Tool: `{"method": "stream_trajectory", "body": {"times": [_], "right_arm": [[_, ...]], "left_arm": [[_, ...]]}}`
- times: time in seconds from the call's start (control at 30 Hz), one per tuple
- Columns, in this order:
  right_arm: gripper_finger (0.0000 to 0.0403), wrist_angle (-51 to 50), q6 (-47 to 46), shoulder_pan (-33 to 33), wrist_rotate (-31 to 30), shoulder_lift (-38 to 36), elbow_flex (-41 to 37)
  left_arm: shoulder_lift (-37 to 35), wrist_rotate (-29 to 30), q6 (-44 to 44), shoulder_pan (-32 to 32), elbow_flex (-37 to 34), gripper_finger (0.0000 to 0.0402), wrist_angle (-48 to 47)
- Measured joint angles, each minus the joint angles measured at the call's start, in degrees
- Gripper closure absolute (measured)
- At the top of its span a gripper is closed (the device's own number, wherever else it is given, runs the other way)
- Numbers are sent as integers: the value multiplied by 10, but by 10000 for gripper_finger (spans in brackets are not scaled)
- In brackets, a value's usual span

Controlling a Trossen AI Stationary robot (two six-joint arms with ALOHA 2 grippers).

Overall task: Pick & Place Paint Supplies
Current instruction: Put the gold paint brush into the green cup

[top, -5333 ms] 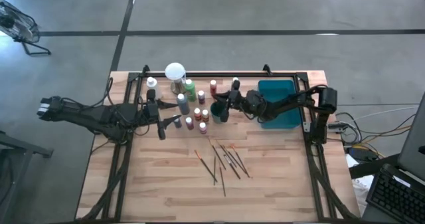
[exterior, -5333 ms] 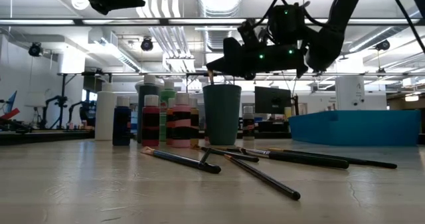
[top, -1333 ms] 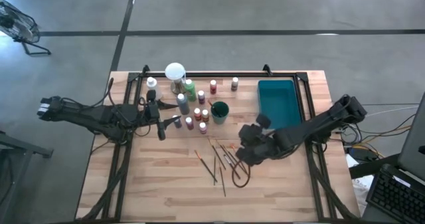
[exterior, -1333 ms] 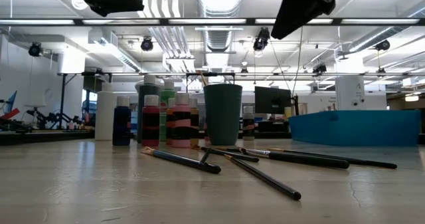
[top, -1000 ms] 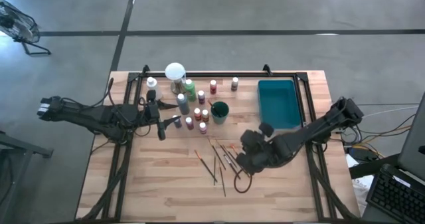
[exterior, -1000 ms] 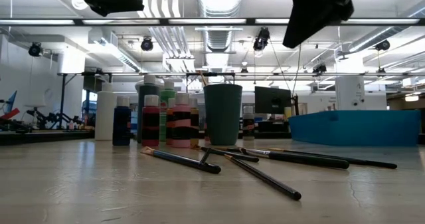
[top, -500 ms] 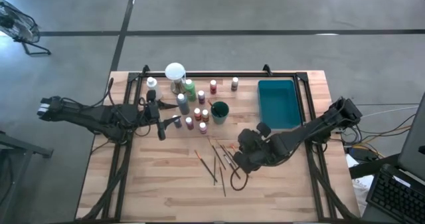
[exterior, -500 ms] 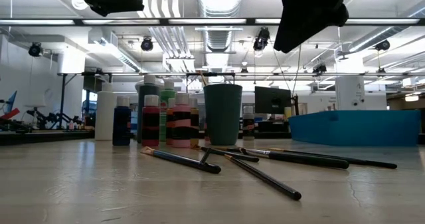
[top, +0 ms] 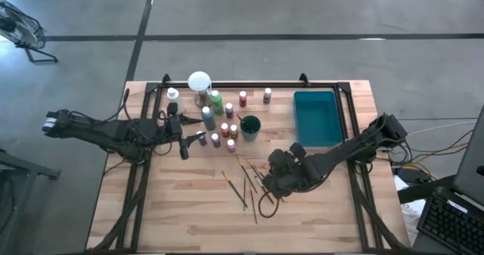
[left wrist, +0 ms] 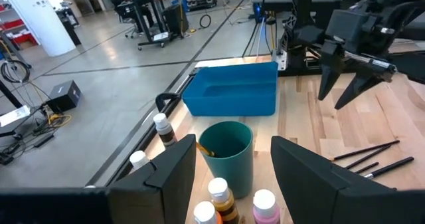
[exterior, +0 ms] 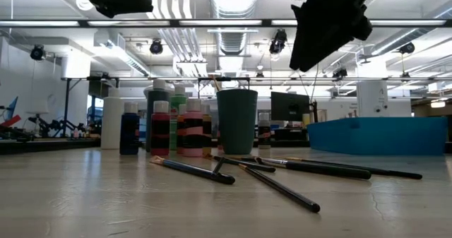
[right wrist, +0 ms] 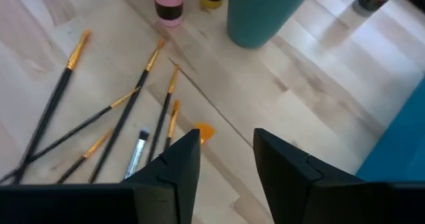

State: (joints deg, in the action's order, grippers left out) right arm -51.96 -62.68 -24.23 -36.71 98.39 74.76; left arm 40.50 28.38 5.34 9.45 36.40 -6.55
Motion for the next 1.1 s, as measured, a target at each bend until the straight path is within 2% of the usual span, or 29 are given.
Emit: {"method": "stream_trajectory", "body": {"times": [0.33, 0.5, 0.6, 0.83, 0.97, 1.1], "right_arm": [[291, 1, -31, 13, 50, 14, -1], [275, 18, -20, 30, 68, 42, -2], [259, 41, -5, 43, 92, 59, -1], [217, 59, -1, 69, 107, 81, 22], [214, 61, 12, 74, 117, 107, 55], [226, 56, 43, 81, 156, 153, 95]], "left_arm": [[1, 0, 1, 0, 0, 200, -1], [1, 0, 6, 0, 0, 200, -1], [1, 0, 6, 0, 0, 200, -5], [2, 0, 6, 0, 0, 200, -9], [2, 0, 6, 0, 0, 200, -9], [2, 0, 5, 0, 0, 200, -8]]}}
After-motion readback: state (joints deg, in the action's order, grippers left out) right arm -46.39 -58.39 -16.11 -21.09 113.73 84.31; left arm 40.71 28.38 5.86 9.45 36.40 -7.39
